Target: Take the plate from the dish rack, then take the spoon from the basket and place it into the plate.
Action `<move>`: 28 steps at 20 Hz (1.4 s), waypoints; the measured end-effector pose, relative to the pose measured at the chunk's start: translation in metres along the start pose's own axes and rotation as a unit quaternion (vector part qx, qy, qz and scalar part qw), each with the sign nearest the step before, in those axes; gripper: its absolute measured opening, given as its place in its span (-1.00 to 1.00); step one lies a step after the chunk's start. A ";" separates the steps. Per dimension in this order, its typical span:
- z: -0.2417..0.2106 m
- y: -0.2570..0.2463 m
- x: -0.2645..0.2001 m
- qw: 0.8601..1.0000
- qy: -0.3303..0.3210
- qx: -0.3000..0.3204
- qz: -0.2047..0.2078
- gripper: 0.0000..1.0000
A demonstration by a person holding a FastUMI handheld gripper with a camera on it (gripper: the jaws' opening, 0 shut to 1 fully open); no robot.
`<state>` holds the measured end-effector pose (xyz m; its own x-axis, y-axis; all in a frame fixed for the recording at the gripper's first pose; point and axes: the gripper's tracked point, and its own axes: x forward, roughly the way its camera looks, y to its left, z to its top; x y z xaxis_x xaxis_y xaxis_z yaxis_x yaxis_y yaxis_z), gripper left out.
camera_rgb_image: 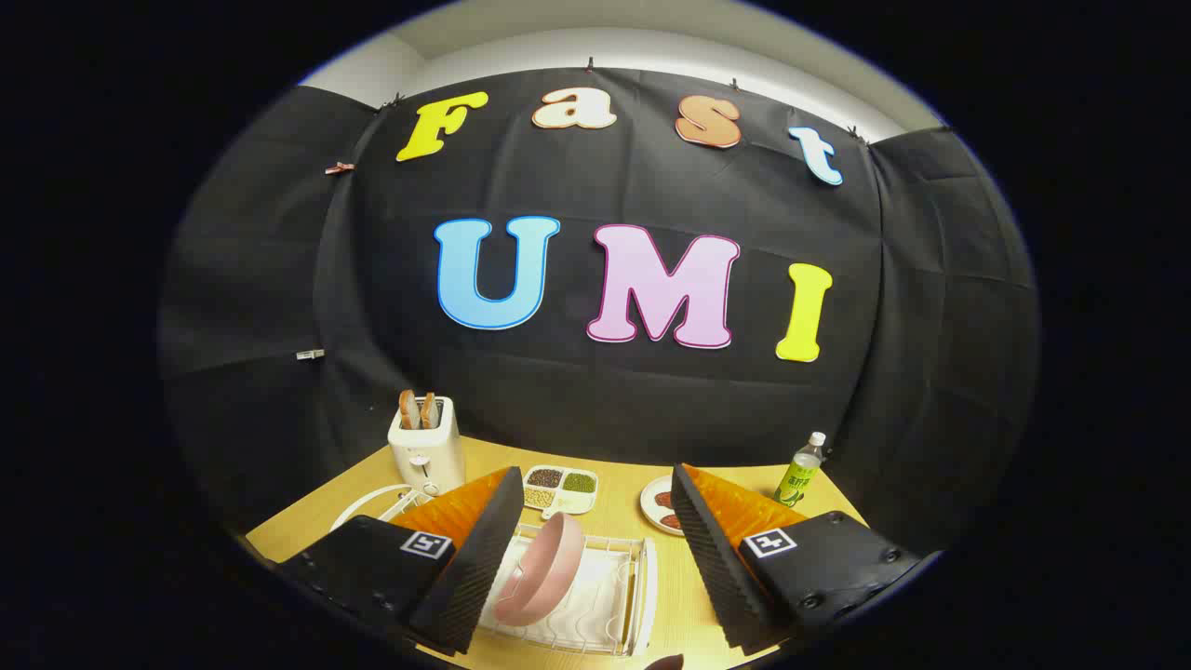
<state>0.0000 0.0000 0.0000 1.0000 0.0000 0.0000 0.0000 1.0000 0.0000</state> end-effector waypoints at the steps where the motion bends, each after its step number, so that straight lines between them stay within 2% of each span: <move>1: -0.001 0.000 0.002 1.000 0.003 0.002 -0.001 0.95; 14: -0.015 0.013 0.011 1.000 0.026 -0.002 -0.007 0.95; 18: -0.031 0.016 0.016 0.999 0.054 -0.001 -0.003 0.95; 23: -0.074 0.026 0.025 0.991 0.135 0.003 0.011 0.95; 28: -0.126 0.030 0.039 0.972 0.234 0.032 0.014 0.95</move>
<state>0.0388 0.0304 -0.1265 0.8905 0.0415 -0.4531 -0.0114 0.9976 0.0689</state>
